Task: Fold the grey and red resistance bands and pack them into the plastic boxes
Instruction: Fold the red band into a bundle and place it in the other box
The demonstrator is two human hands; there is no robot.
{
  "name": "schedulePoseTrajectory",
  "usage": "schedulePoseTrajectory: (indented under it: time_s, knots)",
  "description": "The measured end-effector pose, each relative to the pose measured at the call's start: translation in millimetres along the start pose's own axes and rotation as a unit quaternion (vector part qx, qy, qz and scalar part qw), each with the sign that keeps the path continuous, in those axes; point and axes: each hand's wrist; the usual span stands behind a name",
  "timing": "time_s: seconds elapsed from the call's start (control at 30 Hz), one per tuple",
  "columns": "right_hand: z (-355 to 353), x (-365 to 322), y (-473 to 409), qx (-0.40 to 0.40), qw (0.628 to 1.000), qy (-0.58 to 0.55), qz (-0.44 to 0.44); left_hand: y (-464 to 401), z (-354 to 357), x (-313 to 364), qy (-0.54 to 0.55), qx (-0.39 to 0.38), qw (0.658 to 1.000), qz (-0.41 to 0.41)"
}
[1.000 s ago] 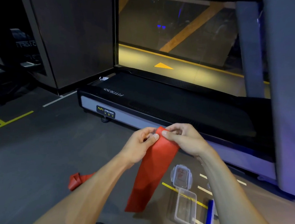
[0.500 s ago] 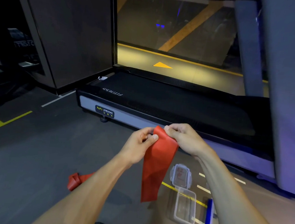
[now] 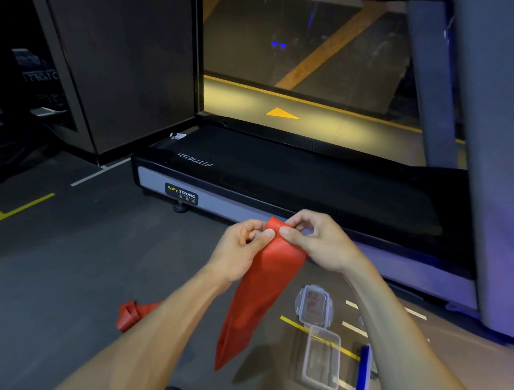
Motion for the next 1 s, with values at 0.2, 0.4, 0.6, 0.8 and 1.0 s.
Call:
schedulePoseTrajectory:
  time_s: [0.2,0.4,0.6,0.8,1.0]
  knots:
    - [2.4,-0.5,-2.0,0.041,0.999,0.005,-0.009,0.2,-2.9,-0.4,0.000,-0.033,0.999,0.005]
    - [0.7,-1.4,-3.3,0.057,0.998,0.015,0.010,-3.0,-3.6,-1.5,-0.032,-0.006,0.999,0.022]
    - [2.0,-3.9,-2.0,0.042,0.999,0.001,0.016,-3.9,-5.6,-2.4,-0.035,0.005,0.999,0.026]
    - [3.1,-9.7,-0.1,0.010,0.999,-0.022,0.029,-1.8,-3.0,-0.2,-0.033,0.028,0.999,0.017]
    - [7.9,-16.0,-1.9,0.055,0.992,-0.093,0.061,0.0,-8.8,-0.8,0.028,-0.031,0.999,0.011]
Point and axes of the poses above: each hand's wrist, its own y-axis away from the middle knuckle, its own z-axis out of the palm, x = y × z, and after that the axes turned 3 degrees about -z, right-handed
